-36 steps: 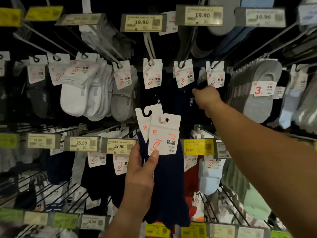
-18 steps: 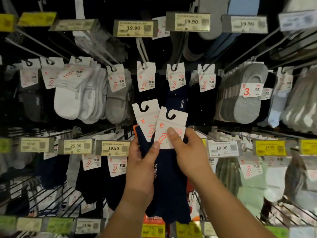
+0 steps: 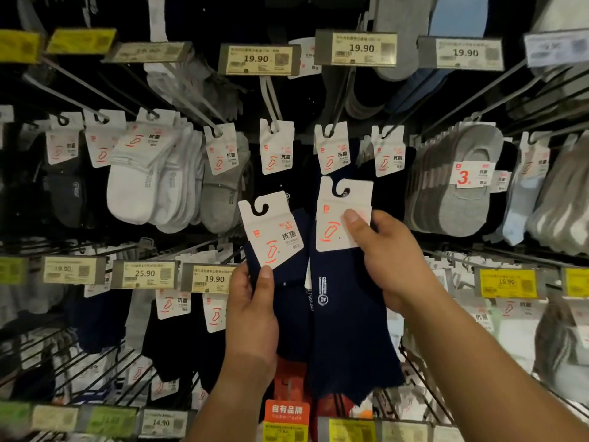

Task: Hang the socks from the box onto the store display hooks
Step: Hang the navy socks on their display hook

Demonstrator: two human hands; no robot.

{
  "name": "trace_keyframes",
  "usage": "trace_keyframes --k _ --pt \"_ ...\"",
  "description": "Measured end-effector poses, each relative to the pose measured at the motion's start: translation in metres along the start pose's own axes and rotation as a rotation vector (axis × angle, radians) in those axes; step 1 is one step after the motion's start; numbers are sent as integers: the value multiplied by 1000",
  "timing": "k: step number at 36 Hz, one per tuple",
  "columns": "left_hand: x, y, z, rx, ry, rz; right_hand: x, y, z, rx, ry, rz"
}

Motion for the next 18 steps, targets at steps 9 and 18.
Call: trace_keyframes --k 9,18 --pt "1 0 -3 -3 8 -3 54 69 15 -71 -24 128" --pt "2 -1 -2 28 8 -19 81 107 23 -150 -36 216"
Point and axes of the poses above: each hand's wrist, its own x-axis towards the middle knuckle, its own z-axis out of the back of the hand, y = z × x, the point moved 4 cm from there along x, towards the middle knuckle, and after that the axes turned 5 degrees about -x, right-handed, at the moved point
